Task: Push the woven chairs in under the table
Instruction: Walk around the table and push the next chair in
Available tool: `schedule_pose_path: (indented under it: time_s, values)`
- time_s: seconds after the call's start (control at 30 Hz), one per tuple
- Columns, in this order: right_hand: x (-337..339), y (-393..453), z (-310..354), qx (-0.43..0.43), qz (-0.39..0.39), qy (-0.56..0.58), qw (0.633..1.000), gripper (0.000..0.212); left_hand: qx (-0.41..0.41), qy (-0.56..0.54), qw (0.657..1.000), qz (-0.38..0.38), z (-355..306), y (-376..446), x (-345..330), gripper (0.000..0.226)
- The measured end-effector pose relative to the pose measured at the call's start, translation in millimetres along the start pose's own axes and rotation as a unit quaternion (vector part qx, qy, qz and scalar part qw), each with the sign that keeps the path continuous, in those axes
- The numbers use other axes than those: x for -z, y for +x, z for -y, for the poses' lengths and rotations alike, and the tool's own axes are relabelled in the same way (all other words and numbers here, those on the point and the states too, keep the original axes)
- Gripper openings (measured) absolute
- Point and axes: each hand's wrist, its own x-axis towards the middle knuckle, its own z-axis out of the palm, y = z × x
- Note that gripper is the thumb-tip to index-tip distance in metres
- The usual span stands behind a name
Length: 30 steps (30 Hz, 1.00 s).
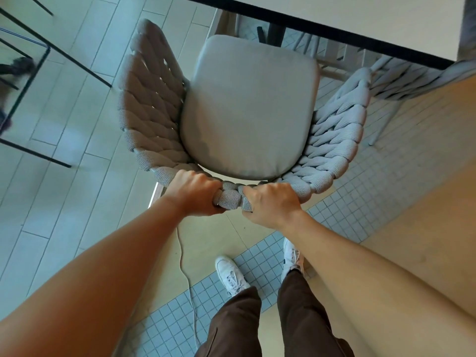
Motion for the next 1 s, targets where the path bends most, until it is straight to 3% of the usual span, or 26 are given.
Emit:
schedule_pose_path:
  time_s: [0.5,0.7,0.87,1.0]
  values:
    - [-9,-11,5,-0.046,0.016,-0.008,0.999,0.043,-0.043,-0.006,0.998,0.042,-4,-5,2,0.058]
    - [-10,-8,11,-0.051,0.022,0.009,0.998,0.040,-0.025,-0.025,0.996,0.077,0,-10,1,0.060]
    - [3,-11,14,-0.082,0.069,0.034,0.994,0.039,0.028,-0.027,0.992,0.116,-8,-14,7,0.062]
    - [28,-19,15,-0.080,0.159,0.079,0.981,0.056,0.021,-0.050,0.990,0.131,-22,-20,24,0.078]
